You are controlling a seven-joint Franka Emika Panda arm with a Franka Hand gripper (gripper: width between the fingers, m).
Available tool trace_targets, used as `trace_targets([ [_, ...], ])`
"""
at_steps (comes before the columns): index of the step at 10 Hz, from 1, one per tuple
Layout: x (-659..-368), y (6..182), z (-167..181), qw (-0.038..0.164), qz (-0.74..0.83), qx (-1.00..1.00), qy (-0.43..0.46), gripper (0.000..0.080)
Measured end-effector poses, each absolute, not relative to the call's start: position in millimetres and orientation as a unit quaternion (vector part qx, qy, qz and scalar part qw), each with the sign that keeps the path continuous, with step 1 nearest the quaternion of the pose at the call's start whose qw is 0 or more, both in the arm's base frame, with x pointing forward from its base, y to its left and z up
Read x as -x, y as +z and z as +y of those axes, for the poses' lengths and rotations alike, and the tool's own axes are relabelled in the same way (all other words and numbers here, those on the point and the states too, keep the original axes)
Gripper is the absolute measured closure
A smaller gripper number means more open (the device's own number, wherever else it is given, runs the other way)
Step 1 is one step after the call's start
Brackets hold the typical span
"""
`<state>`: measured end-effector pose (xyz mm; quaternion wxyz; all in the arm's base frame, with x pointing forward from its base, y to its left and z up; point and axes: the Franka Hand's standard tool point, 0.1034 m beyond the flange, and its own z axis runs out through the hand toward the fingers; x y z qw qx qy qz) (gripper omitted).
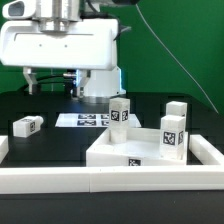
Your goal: Assemble square table
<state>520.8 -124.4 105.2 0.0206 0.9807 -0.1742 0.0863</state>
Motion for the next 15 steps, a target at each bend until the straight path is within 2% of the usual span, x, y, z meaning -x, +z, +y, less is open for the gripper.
trace_targets([
  [2,-509,102.8,-155,0.026,-0.175,-0.980,0.090,0.0151],
  [6,-503,101.7,-177,0.031,-0.183,-0.979,0.088,0.0151],
  [8,-482,95.3,-197,0.028,-0.206,-0.974,0.090,0.0151],
  [10,-459,82.9,-197,0.016,-0.234,-0.969,0.078,0.0151],
  [12,-449,77.8,-200,0.003,-0.258,-0.964,0.067,0.0151],
  [15,-448,76.4,-198,0.000,-0.261,-0.963,0.062,0.0151],
])
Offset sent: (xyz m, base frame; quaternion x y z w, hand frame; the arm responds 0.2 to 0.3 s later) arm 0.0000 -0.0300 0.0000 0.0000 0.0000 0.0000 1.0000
